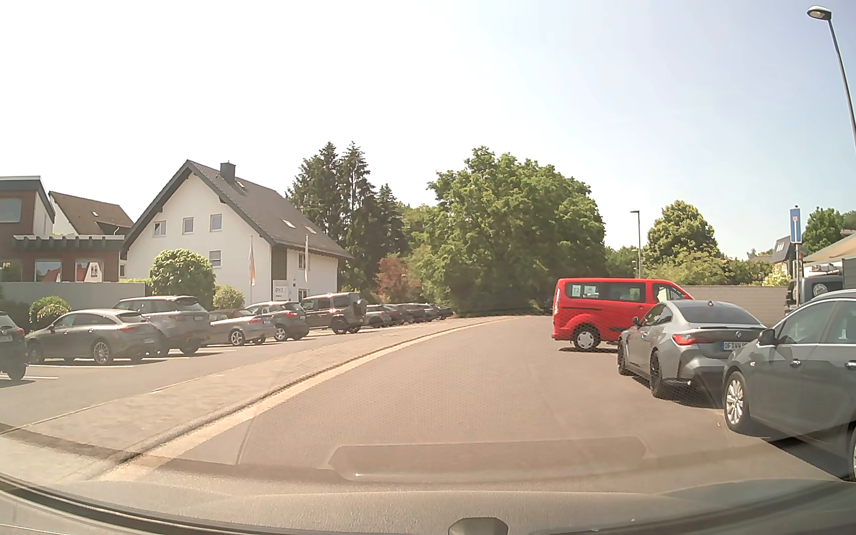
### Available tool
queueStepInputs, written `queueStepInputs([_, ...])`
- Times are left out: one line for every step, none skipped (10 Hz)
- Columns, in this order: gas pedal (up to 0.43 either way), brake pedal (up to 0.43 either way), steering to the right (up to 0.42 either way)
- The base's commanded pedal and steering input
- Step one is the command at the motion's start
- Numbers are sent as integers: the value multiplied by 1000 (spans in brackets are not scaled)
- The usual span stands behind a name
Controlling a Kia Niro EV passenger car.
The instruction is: Follow the waypoints while adhering to traffic rules and regulations
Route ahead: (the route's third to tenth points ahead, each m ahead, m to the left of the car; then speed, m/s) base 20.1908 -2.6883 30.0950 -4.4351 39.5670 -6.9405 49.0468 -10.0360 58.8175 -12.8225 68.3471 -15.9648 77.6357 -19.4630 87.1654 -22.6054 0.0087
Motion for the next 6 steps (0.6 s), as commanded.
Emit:
queueStepInputs([0,268,17])
queueStepInputs([0,268,17])
queueStepInputs([0,268,17])
queueStepInputs([0,268,17])
queueStepInputs([0,268,16])
queueStepInputs([0,268,15])
